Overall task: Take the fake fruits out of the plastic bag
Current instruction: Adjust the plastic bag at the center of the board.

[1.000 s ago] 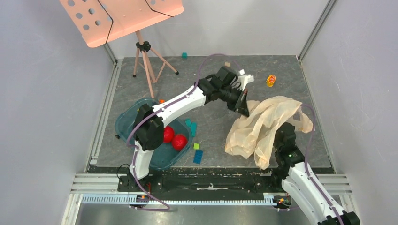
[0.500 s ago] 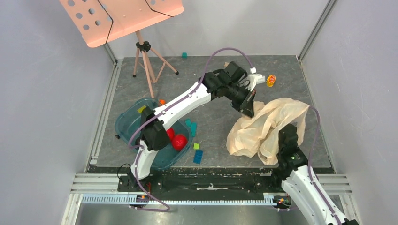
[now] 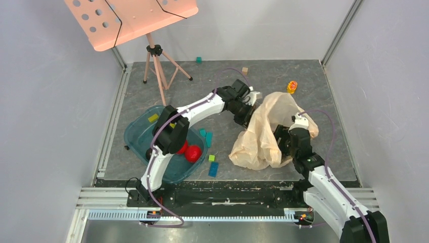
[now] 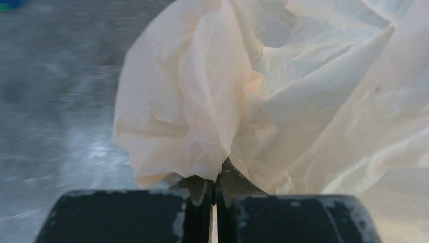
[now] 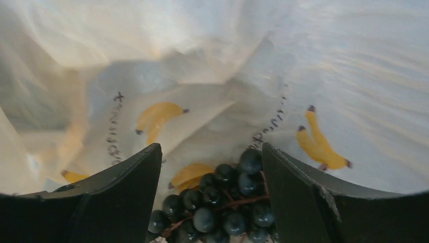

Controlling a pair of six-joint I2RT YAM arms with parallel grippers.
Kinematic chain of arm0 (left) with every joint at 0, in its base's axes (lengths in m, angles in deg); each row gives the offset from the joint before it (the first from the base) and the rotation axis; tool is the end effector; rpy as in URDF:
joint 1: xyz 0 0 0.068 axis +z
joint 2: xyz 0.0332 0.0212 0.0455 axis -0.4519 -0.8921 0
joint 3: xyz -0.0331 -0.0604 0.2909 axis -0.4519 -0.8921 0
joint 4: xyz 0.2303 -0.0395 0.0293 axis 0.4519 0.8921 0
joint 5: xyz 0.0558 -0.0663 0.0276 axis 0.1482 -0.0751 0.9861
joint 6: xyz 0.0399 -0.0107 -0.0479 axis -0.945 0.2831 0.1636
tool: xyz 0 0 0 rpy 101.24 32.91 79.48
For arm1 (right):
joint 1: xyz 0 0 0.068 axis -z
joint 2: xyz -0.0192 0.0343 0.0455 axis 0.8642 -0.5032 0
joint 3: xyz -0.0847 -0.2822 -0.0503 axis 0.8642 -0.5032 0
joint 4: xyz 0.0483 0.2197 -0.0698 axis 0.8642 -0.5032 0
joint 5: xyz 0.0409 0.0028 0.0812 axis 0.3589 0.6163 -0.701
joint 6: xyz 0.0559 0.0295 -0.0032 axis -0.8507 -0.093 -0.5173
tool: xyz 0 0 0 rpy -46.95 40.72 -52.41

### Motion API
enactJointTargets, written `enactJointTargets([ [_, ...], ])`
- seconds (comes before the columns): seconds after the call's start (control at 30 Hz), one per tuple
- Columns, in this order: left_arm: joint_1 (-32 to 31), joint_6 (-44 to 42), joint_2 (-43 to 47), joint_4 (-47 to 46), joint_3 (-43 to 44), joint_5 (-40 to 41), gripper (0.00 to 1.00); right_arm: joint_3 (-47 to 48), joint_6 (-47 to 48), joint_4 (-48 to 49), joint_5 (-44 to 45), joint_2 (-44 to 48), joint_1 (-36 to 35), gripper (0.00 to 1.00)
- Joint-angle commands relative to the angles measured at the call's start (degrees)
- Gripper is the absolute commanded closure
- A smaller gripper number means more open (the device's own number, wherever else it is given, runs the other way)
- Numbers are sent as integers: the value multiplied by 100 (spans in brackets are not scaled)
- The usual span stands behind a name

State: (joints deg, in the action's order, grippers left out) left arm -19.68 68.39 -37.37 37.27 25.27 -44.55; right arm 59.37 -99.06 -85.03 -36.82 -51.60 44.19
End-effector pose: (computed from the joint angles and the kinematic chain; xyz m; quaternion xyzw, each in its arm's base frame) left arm 0.3089 -0.3660 0.2301 0.3379 0.8595 -0.3754 0.0785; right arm 0.1251 0.0290 0.2022 0.0901 0.8680 0.1154 0.4746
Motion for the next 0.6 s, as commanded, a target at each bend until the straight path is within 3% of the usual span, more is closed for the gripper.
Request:
enactJointTargets([
  [0.0, 364, 267, 373, -879, -311, 119, 98, 353, 185, -15, 739, -123, 7, 24],
  [0.3, -38, 384, 493, -1229, -652, -82, 98, 613, -162, 132, 512, -351, 395, 25],
  [0.57, -544, 654, 563, -1780, -1089, -54, 98, 345, -709, -194, 438, 65, 776, 36],
])
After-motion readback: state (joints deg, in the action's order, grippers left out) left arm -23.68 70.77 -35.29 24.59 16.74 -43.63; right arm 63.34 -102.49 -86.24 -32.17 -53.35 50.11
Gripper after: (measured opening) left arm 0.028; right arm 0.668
